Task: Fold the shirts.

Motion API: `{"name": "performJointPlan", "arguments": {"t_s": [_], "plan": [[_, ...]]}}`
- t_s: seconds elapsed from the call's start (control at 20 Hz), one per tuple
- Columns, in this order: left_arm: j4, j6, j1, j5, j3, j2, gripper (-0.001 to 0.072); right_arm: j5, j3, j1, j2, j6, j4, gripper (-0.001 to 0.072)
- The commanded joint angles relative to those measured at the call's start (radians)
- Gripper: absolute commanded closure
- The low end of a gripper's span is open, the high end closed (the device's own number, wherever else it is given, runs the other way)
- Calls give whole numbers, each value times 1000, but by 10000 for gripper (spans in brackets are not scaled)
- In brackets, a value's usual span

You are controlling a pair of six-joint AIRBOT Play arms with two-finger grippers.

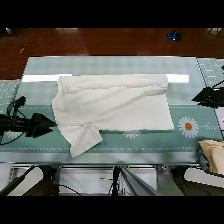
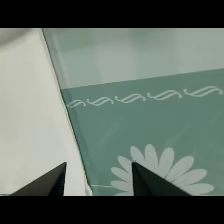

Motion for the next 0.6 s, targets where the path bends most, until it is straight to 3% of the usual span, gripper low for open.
{"name": "performJointPlan", "arguments": {"t_s": [0.0, 0.55], "plan": [[33, 27, 18, 62, -111, 12, 169, -3, -24, -7, 18, -10, 27, 219], [46, 31, -74, 267, -113, -72, 170, 46, -24, -7, 40, -9, 24, 220]]}}
